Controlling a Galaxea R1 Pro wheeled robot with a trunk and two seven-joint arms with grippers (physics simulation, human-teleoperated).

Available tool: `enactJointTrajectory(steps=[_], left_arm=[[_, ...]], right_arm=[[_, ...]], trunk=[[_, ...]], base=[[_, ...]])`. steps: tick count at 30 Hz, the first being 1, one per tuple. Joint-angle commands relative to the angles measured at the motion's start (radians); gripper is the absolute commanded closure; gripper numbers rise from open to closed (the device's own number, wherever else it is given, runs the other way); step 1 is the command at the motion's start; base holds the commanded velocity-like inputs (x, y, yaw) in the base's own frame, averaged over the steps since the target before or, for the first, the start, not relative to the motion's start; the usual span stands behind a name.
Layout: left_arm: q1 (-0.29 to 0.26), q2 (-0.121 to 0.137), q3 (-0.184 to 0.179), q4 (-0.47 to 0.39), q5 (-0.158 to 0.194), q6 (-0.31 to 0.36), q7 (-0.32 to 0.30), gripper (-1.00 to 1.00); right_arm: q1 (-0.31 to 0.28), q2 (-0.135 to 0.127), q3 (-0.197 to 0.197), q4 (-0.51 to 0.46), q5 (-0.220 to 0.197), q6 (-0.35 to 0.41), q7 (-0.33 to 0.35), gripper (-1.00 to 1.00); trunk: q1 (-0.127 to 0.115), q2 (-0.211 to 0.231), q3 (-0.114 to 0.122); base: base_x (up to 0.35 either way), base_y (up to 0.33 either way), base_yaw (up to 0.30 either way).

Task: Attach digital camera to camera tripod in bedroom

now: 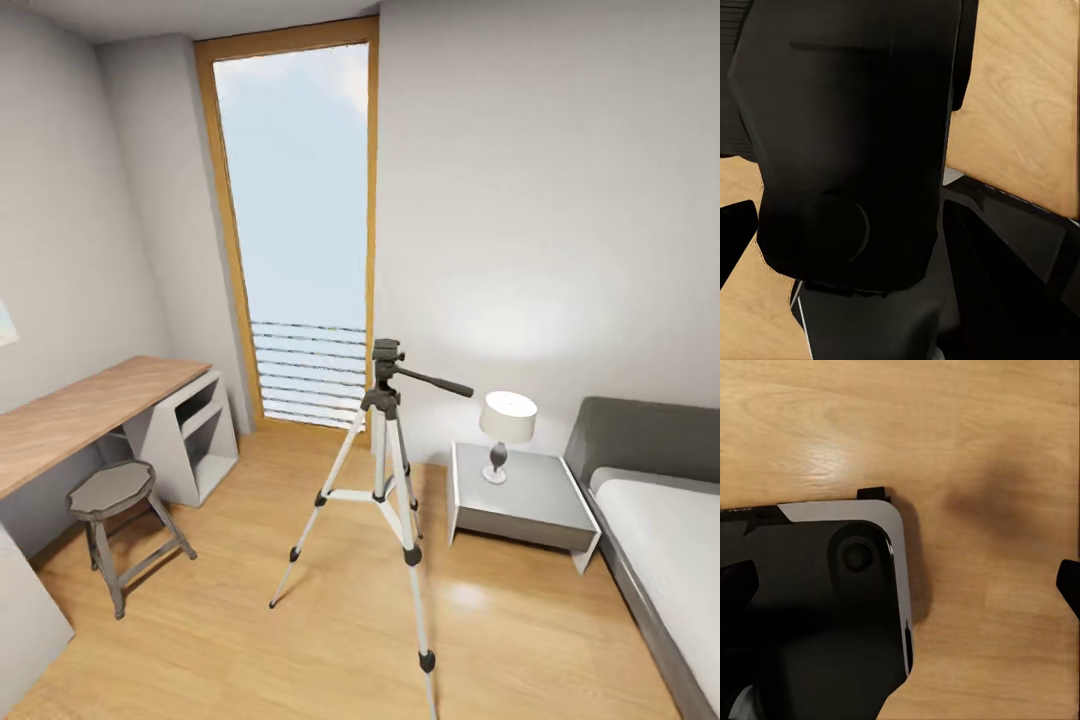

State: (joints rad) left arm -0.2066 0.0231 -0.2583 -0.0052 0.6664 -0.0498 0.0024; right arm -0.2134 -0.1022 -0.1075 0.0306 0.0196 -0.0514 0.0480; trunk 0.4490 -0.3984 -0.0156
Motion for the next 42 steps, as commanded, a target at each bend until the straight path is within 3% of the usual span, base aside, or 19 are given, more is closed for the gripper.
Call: enactJointTrajectory(steps=[1,17,34,42], left_arm=[[-0.001,0.000,-0.009,0.001,0.006,-0.003,-0.001,1.00],[-0.001,-0.002,-0.009,0.001,0.004,-0.004,-0.001,1.00],[-0.001,-0.002,-0.009,0.001,0.001,-0.004,-0.002,1.00],[-0.001,-0.002,-0.009,0.001,0.001,-0.004,-0.002,1.00]], right_arm=[[-0.001,-0.001,-0.008,0.003,0.002,-0.005,0.004,-1.00],[-0.001,-0.001,-0.008,0.003,0.002,-0.007,0.005,-1.00],[-0.001,-0.005,-0.008,0.003,0.002,-0.007,0.006,-1.00],[-0.001,-0.006,-0.008,0.003,0.002,-0.007,0.006,-1.00]], trunk=[[0.001,-0.002,-0.002],[0.001,-0.002,-0.002],[0.001,-0.002,-0.002],[0.001,-0.002,-0.002]], base=[[0.310,-0.118,0.270],[0.288,-0.088,0.100],[0.026,-0.003,0.001],[0.213,0.000,0.000]])
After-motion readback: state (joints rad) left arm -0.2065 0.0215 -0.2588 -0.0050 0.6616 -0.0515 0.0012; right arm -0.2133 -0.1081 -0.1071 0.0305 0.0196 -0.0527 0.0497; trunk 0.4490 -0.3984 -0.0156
